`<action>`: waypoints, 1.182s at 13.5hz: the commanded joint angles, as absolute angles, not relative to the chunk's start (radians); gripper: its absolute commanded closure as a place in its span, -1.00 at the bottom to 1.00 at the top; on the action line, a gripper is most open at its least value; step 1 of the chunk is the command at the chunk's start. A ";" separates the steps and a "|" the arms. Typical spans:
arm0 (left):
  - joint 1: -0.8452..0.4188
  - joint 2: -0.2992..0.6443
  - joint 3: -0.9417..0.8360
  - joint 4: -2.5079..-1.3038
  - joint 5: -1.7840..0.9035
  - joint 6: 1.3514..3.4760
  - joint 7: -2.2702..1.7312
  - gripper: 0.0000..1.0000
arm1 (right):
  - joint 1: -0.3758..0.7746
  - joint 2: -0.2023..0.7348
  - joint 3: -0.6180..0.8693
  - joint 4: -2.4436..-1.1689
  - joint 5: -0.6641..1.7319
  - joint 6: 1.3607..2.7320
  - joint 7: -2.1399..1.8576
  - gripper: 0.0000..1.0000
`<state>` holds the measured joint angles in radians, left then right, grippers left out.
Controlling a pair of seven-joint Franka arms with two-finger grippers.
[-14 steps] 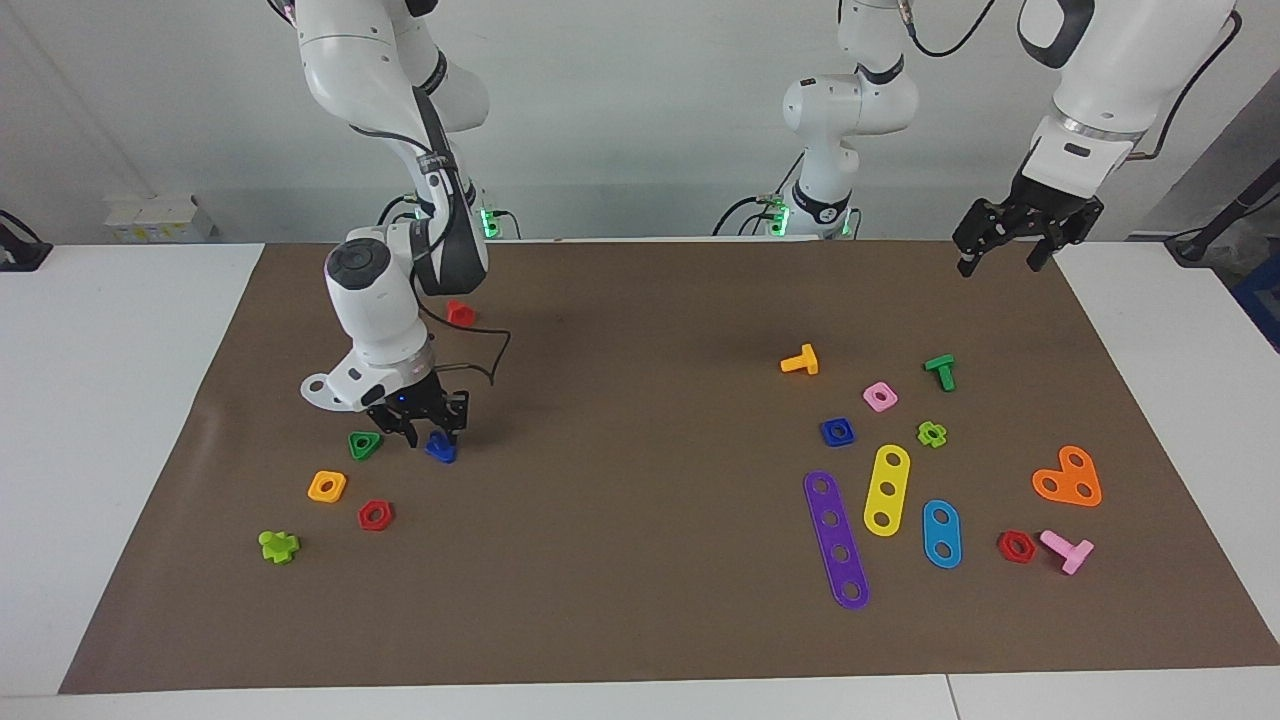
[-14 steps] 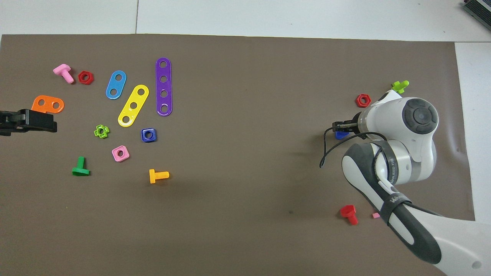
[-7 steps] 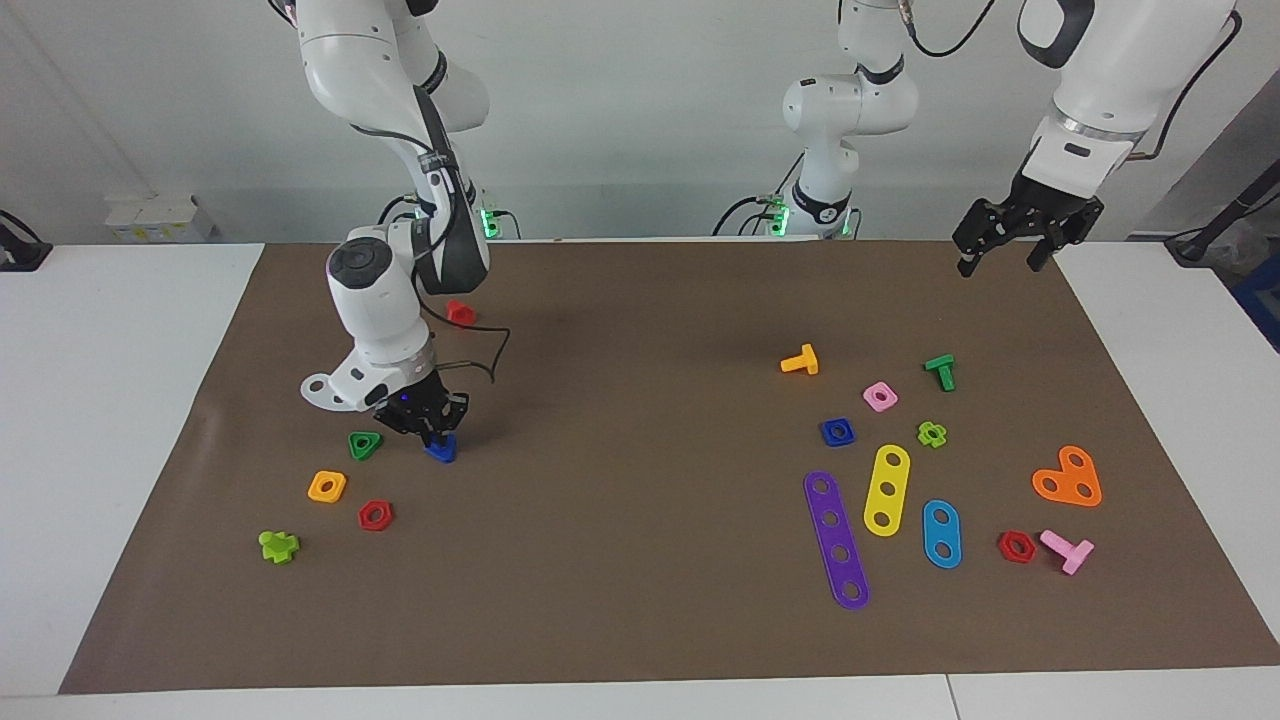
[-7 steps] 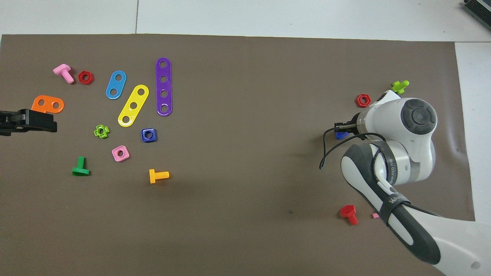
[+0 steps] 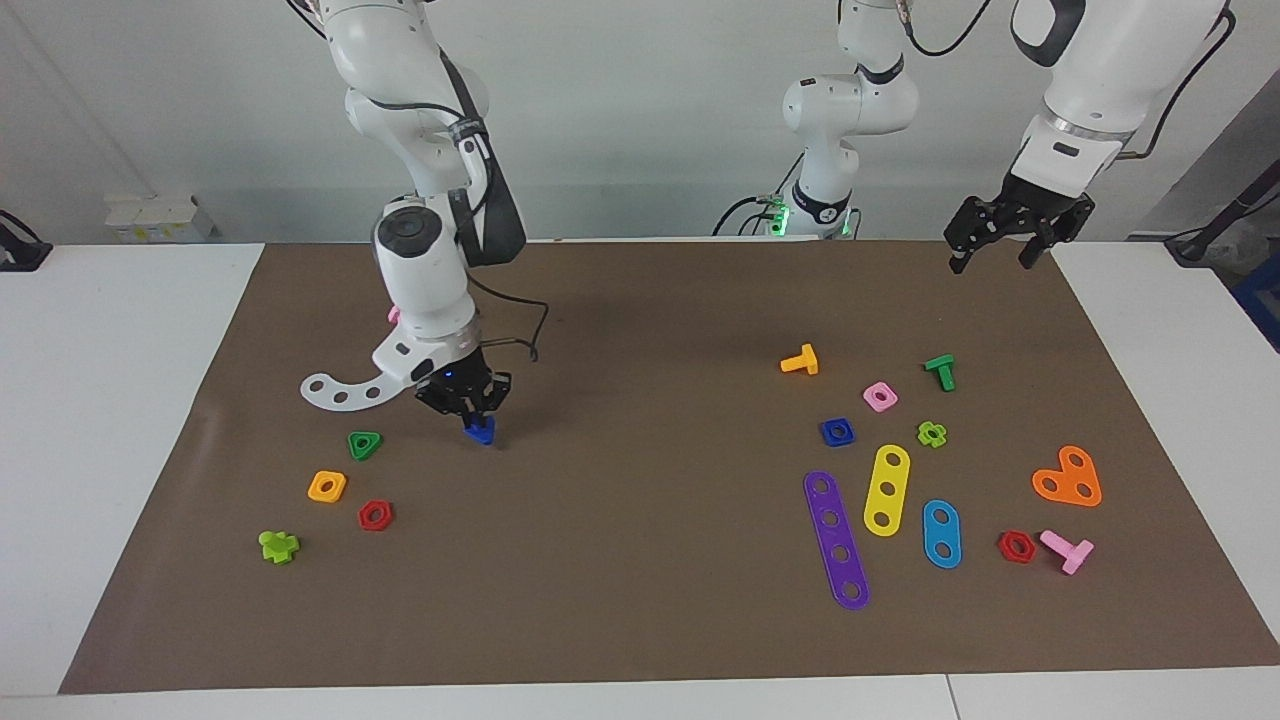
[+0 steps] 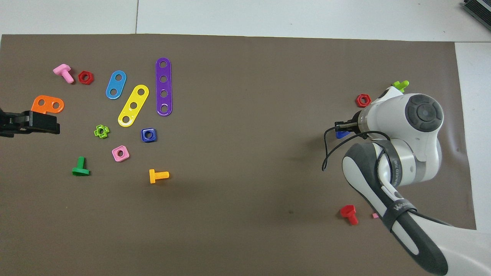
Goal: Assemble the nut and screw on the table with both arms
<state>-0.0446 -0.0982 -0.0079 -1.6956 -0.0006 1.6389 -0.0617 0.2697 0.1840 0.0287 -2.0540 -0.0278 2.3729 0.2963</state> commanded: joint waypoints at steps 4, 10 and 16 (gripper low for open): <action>-0.054 -0.082 -0.011 -1.740 -0.034 1.684 -0.071 -1.00 | 0.474 0.224 0.026 -1.984 -0.021 2.364 0.602 1.00; -0.175 0.124 -0.009 -1.912 -0.041 2.108 -0.213 -0.93 | 0.610 0.337 0.025 -1.872 -0.060 2.359 0.751 1.00; -0.236 0.259 -0.008 -2.006 -0.040 2.311 -0.250 -0.79 | 0.629 0.351 0.026 -1.876 -0.084 2.361 0.782 1.00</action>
<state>-0.2129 0.2516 -0.0224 -1.9631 -0.0282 2.2505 -0.2382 0.6260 0.3410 0.0298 -1.8901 -0.0625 2.3728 0.7596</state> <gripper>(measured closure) 0.088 0.815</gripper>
